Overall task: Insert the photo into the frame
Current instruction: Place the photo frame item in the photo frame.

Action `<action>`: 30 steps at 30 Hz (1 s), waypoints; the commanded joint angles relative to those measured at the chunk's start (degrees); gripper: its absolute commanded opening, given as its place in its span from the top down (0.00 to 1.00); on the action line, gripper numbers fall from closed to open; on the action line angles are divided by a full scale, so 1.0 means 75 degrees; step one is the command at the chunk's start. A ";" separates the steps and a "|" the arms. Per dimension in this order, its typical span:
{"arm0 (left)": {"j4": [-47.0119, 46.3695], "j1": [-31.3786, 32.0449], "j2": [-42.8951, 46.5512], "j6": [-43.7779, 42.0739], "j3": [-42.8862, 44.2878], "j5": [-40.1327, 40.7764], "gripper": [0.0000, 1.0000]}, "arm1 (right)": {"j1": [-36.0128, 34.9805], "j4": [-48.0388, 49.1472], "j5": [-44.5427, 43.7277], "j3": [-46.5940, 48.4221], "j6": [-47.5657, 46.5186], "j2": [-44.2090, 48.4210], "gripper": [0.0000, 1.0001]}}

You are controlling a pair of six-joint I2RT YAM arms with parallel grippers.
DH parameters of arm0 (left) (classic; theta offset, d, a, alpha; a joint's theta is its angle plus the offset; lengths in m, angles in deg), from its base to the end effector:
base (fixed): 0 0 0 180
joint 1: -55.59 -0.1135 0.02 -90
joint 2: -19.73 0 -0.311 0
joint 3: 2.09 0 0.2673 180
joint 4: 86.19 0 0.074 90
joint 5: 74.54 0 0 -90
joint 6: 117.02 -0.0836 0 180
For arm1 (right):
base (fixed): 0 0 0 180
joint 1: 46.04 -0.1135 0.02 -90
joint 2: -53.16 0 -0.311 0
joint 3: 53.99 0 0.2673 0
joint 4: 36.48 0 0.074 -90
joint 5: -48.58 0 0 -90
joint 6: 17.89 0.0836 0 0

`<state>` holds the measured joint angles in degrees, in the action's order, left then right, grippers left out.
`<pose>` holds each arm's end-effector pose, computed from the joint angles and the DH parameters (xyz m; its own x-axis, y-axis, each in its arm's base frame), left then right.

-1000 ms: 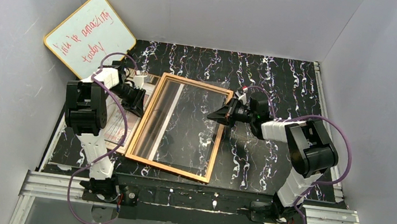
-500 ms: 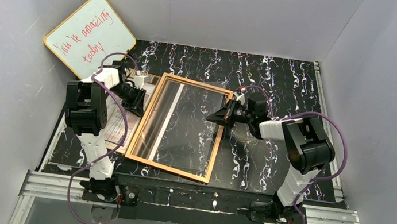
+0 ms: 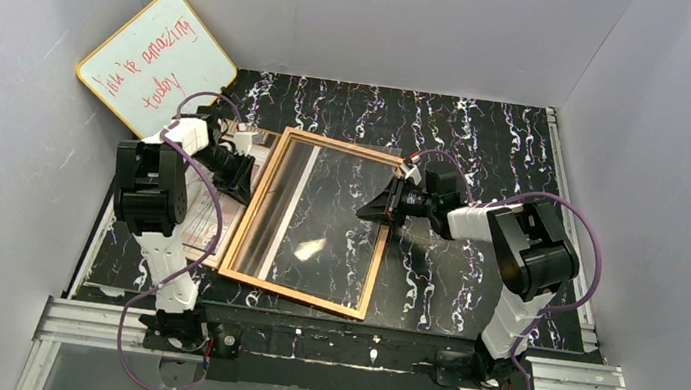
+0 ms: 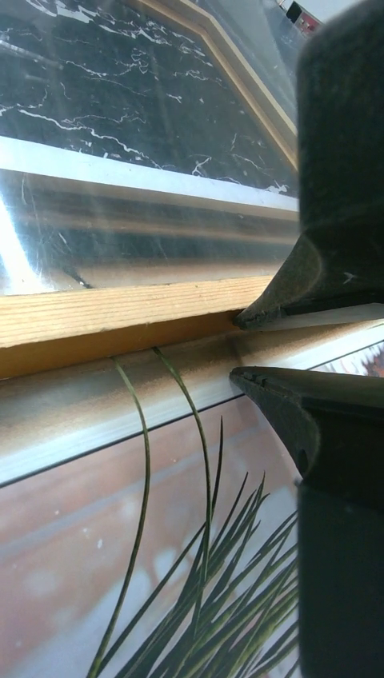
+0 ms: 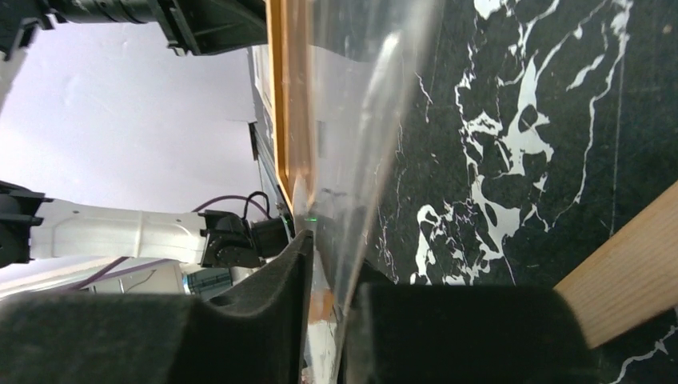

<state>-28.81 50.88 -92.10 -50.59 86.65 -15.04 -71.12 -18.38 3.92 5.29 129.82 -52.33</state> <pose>0.4078 -0.0090 0.1534 -0.8957 0.2719 -0.3519 0.4049 0.8258 -0.3926 0.3417 0.2256 0.1577 -0.9602 0.2067 -0.1879 -0.1020 0.3669 0.9247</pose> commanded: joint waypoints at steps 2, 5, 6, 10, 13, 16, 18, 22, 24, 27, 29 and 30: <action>0.0302 0.0148 0.0128 -0.0022 -0.0005 -0.0142 0.77 | -0.0111 -0.0978 0.0004 0.0435 -0.0851 0.0193 0.68; 0.0302 0.0148 0.0121 -0.0009 0.0011 -0.0154 0.77 | -0.0102 -0.1677 -0.0178 0.0692 -0.1292 0.0227 0.57; 0.0302 0.0148 0.0122 -0.0009 0.0026 -0.0154 0.77 | -0.0101 -0.1940 -0.0257 0.0780 -0.1426 0.0261 0.54; 0.0301 0.0148 0.0110 -0.0020 0.0011 -0.0141 0.77 | -0.0104 -0.2943 -0.0698 0.1128 -0.2033 0.0410 0.25; 0.0301 0.0148 0.0108 -0.0021 0.0011 -0.0150 0.78 | -0.0108 -0.3688 -0.0953 0.1349 -0.2363 0.0458 0.01; 0.0314 0.0147 0.0091 -0.0021 0.0011 -0.0159 0.78 | -0.0142 -0.4112 -0.1234 0.1464 -0.2569 0.0549 0.01; 0.0314 0.0142 0.0093 -0.0021 0.0012 -0.0155 0.78 | -0.0175 -0.4670 -0.1504 0.1566 -0.2724 0.0636 0.01; 0.0314 0.0148 0.0075 -0.0023 0.0024 -0.0161 0.78 | -0.0180 -0.5398 -0.1975 0.1841 -0.3011 0.0743 0.01; 0.0314 0.0148 0.0053 -0.0011 0.0028 -0.0171 0.78 | -0.0183 -0.5636 -0.2135 0.1966 -0.3128 0.0803 0.01; 0.0316 0.0148 0.0041 0.0002 0.0066 -0.0182 0.78 | -0.0183 -0.5774 -0.2150 0.2072 -0.3206 0.0835 0.01; 0.0314 0.0148 0.0040 0.0002 0.0095 -0.0175 0.78 | -0.0183 -0.5781 -0.2096 0.2119 -0.3206 0.0824 0.01; 0.0324 0.0148 0.0034 0.0002 0.0101 -0.0183 0.78 | -0.0188 -0.5762 -0.2069 0.2120 -0.3189 0.0815 0.01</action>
<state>-28.16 51.64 -92.14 -50.42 86.65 -15.33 -72.41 -58.84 -10.42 18.95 107.66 -48.31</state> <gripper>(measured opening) 0.223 0.984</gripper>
